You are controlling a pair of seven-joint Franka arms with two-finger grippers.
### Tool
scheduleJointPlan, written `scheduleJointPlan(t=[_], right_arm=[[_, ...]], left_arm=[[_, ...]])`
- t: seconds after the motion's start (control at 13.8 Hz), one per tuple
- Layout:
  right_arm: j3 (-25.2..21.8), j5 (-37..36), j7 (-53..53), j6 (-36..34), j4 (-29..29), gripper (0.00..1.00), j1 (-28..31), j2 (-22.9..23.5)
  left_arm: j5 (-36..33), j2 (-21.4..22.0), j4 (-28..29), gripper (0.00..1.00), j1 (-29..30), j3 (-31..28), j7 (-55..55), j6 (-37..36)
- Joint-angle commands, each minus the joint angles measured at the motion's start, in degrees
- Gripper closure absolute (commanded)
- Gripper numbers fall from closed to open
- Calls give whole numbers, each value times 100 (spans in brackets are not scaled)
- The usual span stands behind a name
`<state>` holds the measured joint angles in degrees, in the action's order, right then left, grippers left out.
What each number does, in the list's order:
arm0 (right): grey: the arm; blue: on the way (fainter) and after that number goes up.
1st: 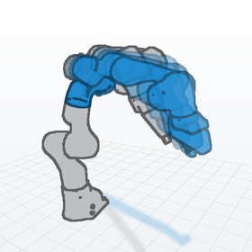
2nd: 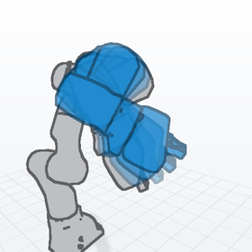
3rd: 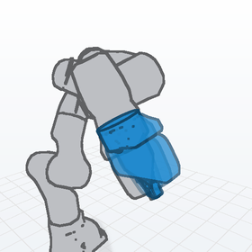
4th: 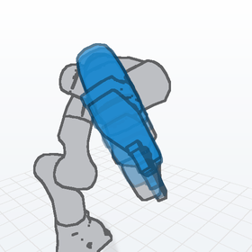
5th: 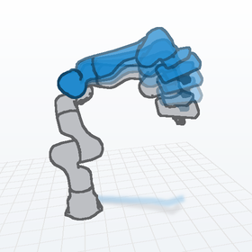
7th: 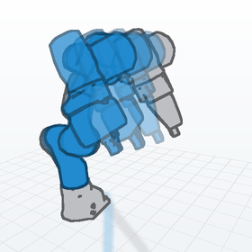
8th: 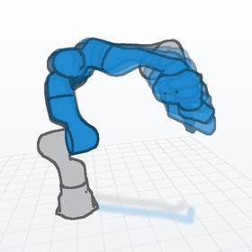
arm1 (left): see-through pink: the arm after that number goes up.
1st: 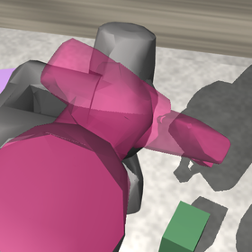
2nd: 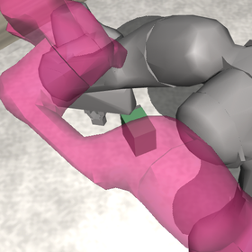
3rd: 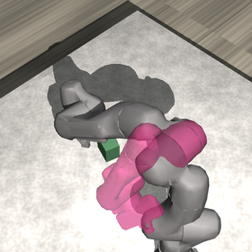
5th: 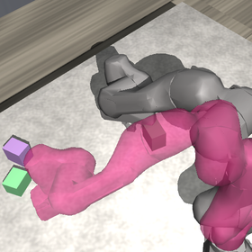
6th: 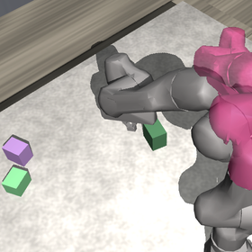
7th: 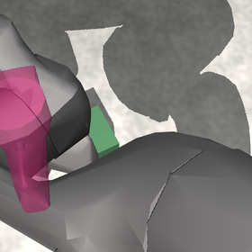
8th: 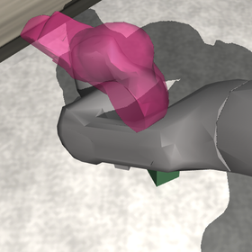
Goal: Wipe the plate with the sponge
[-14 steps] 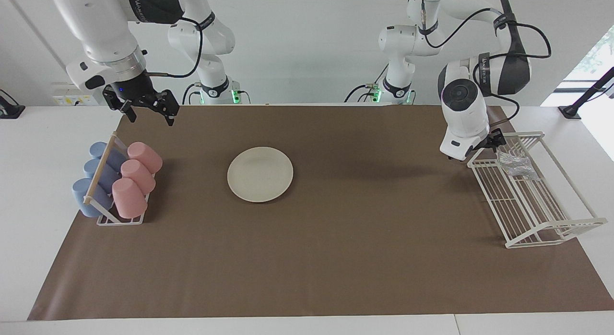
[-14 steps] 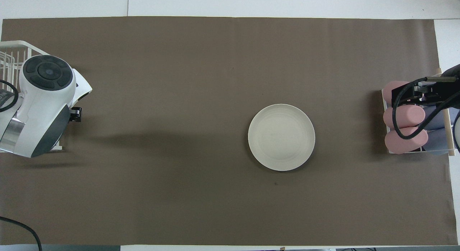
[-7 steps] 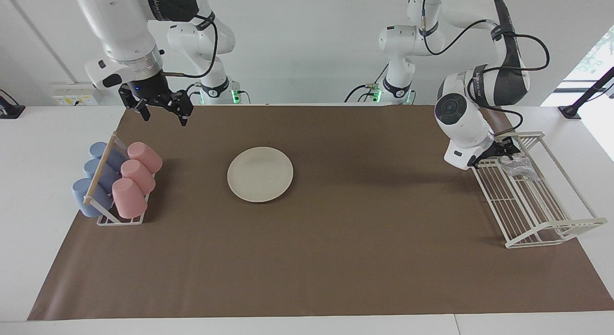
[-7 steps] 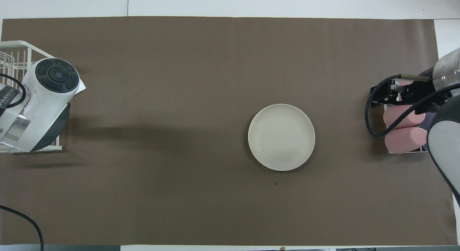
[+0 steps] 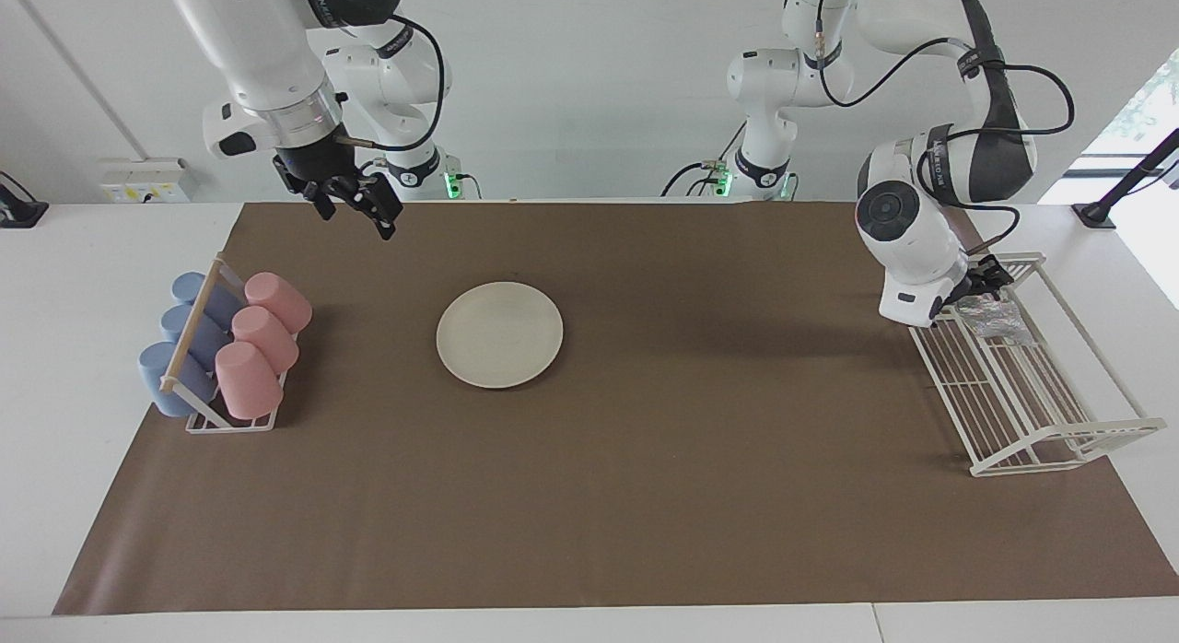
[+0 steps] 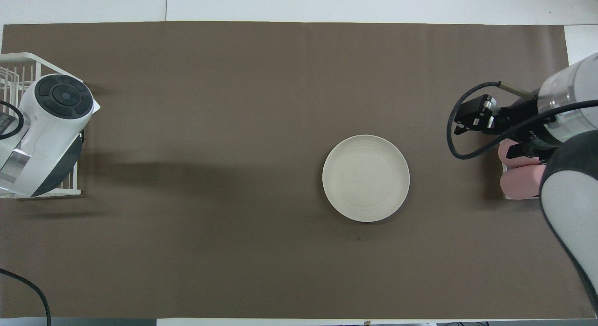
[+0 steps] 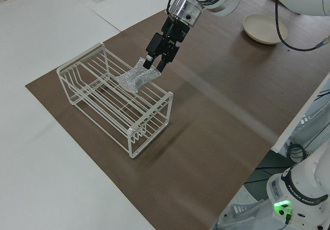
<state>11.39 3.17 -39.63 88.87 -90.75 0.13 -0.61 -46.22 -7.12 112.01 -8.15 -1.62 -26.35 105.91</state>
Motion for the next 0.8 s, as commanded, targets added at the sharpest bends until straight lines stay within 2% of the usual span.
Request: scheduleJointPlan(t=[0.0, 0.07, 0.22, 0.58, 0.72], right_arm=[[109, 34, -1236, 357, -161, 0, -477, -96], [109, 34, -1397, 498, -353, 0, -513, -184], [109, 34, -1626, 535, -434, 0, -636, -237], [109, 17, -1671, 544, -460, 0, -593, -237], [100, 25, -1627, 535, -784, 0, -584, -404]], left_arm=[[-150, 26, 84, 36, 33, 13, -388, -9], [-150, 35, 93, 53, 33, 13, -450, -9], [-159, 26, 84, 100, 42, 13, -450, -9], [-151, 9, -3, 100, 33, 22, -398, -71], [-133, 17, -187, 100, 24, 39, -328, -184]])
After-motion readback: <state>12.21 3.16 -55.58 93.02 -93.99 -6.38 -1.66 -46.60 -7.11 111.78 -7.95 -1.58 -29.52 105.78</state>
